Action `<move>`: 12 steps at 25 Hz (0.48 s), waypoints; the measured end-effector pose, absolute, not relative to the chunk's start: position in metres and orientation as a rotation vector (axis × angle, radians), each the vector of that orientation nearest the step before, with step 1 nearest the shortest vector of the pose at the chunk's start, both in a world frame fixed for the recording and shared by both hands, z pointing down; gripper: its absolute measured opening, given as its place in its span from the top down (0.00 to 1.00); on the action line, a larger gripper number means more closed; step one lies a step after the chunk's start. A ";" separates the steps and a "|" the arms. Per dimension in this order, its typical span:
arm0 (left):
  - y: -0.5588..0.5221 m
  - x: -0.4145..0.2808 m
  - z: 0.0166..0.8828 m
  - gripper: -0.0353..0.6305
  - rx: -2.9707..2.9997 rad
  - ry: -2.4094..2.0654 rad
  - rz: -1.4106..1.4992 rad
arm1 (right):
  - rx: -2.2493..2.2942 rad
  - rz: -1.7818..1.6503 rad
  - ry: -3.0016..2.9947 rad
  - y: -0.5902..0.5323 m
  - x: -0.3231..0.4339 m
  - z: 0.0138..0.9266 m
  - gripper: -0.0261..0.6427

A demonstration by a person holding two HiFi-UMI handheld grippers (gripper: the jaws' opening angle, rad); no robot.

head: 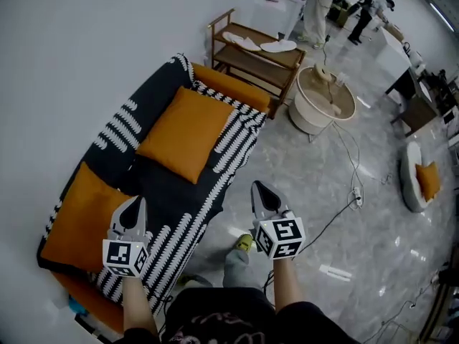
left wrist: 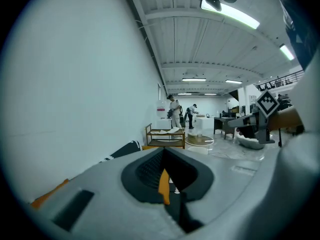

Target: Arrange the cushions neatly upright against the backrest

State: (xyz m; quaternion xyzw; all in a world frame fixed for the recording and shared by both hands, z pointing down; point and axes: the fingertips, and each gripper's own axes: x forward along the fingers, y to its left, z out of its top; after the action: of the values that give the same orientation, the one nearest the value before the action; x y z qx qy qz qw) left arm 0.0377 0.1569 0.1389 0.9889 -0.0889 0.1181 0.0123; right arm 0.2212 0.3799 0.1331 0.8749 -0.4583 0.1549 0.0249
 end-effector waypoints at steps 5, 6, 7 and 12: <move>0.216 0.140 0.153 0.95 3.084 -0.150 0.411 | 2.786 0.526 -1.289 0.458 0.311 0.146 0.95; 0.226 0.161 0.155 0.95 3.086 -0.138 0.424 | 2.798 0.532 -1.281 0.470 0.330 0.148 0.95; 0.234 0.182 0.156 0.95 3.084 -0.128 0.428 | 2.805 0.535 -1.274 0.480 0.348 0.149 0.95; 0.265 0.266 0.158 0.95 3.093 -0.089 0.453 | 2.859 0.542 -1.236 0.521 0.427 0.150 0.95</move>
State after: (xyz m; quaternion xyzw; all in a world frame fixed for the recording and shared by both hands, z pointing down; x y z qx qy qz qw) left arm 0.2657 0.2655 0.1581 0.9890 -0.0283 0.1448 0.0070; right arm 0.4273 0.5211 0.1497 0.9043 -0.3909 0.1715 -0.0099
